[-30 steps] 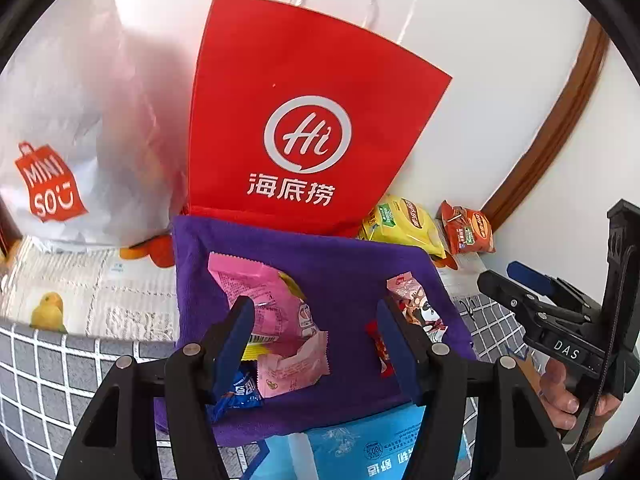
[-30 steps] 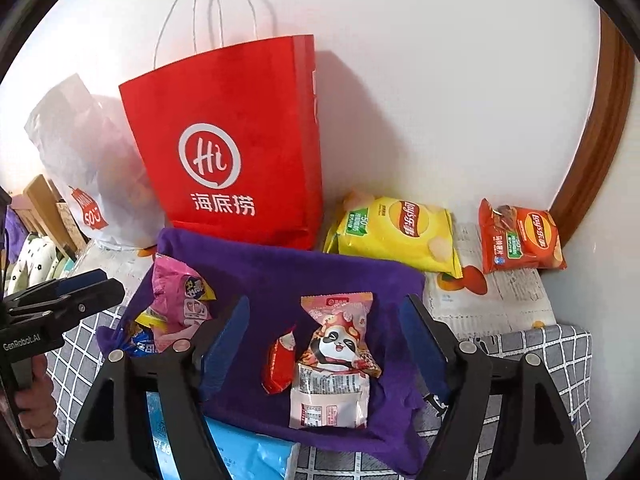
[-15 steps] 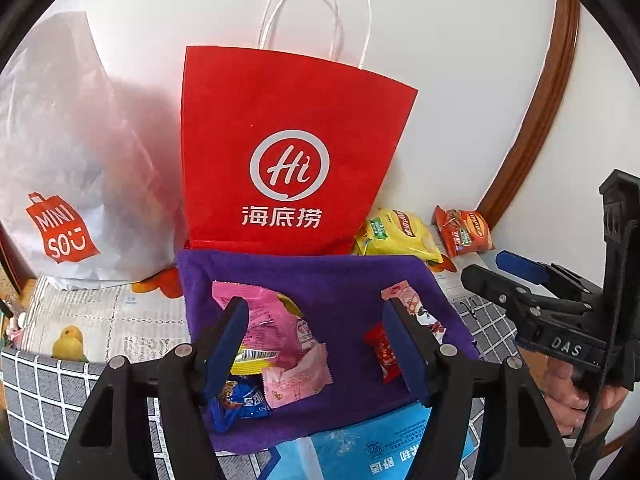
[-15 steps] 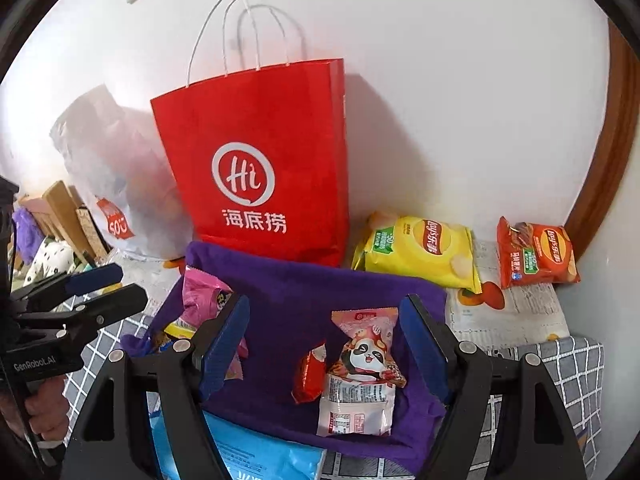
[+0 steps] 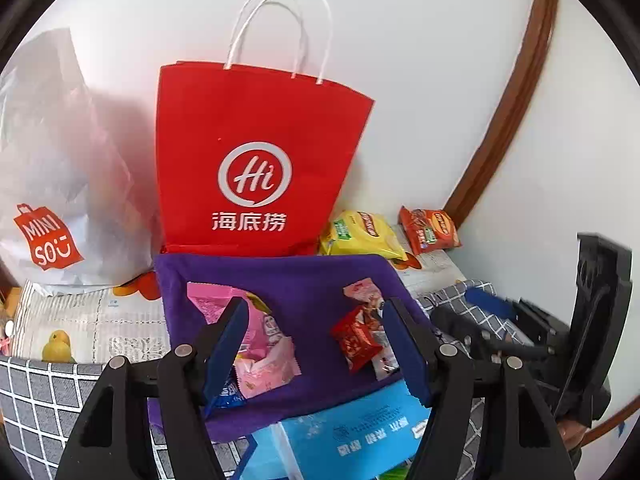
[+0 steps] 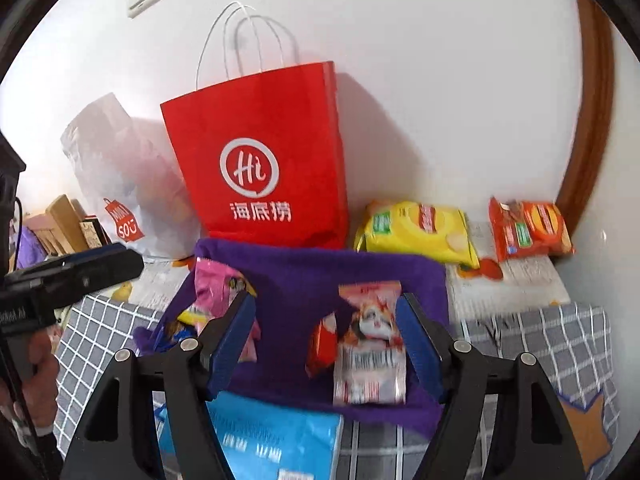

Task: Organize snacks
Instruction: 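Withdraw both grippers from the towel toward the remaining snacks, then grasp the green chicken-print bag with the right gripper while the left grasps the yellow bag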

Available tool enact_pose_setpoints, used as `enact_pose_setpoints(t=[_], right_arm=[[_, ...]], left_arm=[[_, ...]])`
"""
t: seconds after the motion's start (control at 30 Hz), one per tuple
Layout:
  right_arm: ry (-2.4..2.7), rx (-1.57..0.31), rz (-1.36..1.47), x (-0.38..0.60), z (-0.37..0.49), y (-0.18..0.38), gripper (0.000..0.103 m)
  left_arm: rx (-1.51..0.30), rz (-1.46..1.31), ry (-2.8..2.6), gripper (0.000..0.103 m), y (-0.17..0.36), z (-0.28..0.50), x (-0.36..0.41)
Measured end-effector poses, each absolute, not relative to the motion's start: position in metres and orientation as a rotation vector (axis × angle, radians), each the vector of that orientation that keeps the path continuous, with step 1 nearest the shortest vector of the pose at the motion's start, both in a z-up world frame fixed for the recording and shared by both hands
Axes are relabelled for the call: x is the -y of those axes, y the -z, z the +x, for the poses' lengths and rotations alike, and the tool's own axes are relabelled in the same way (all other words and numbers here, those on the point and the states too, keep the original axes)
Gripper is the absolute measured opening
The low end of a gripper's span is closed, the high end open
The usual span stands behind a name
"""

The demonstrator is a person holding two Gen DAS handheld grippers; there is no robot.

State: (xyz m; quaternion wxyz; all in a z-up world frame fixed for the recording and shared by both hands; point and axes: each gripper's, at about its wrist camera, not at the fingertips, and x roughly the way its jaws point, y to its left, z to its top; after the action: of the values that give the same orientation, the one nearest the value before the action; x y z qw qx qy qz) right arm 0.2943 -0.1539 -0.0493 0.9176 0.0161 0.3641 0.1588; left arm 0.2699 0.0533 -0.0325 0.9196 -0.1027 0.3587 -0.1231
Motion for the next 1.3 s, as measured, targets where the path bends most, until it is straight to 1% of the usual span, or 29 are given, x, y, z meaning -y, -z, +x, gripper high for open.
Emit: enact_pose_setpoints(t=[0.2,0.23,0.33,0.5,0.83,1.0,1.23,1.27,1.3], right_arm=[[-0.263,-0.799,0.027,0.174,0.258,0.052,0.073],[-0.258,-0.811,0.020,0.176,0.251,0.053,0.072],[-0.252,-0.845,0.019,0.180,0.230,0.059,0.065],[-0.263,-0.861,0.024,0.185,0.191,0.069,0.063],[-0.392,-0.956,0.108,0.159,0.146,0.111,0.063],[-0.388,-0.948,0.119,0.138,0.144,0.122,0.063],[-0.397,-1.021,0.101,0.122,0.150,0.149,0.063],[-0.394,-1.018,0.095,0.122,0.150,0.149,0.058],[-0.401,-1.012,0.096,0.122,0.149,0.148,0.056]], left_arm=[[-0.724,-0.164,0.261,0.066,0.014,0.257,-0.042],[-0.722,-0.162,0.266,0.066,0.011,0.254,-0.039],[-0.727,-0.152,0.278,0.066,0.006,0.248,-0.033],[-0.744,-0.129,0.283,0.066,0.007,0.222,-0.027],[-0.869,-0.164,0.220,0.067,0.058,0.164,-0.065],[-0.905,-0.193,0.210,0.067,0.077,0.138,-0.080],[-0.915,-0.203,0.239,0.067,0.094,0.112,-0.081],[-0.915,-0.208,0.250,0.067,0.096,0.109,-0.080],[-0.916,-0.213,0.258,0.067,0.098,0.107,-0.079]])
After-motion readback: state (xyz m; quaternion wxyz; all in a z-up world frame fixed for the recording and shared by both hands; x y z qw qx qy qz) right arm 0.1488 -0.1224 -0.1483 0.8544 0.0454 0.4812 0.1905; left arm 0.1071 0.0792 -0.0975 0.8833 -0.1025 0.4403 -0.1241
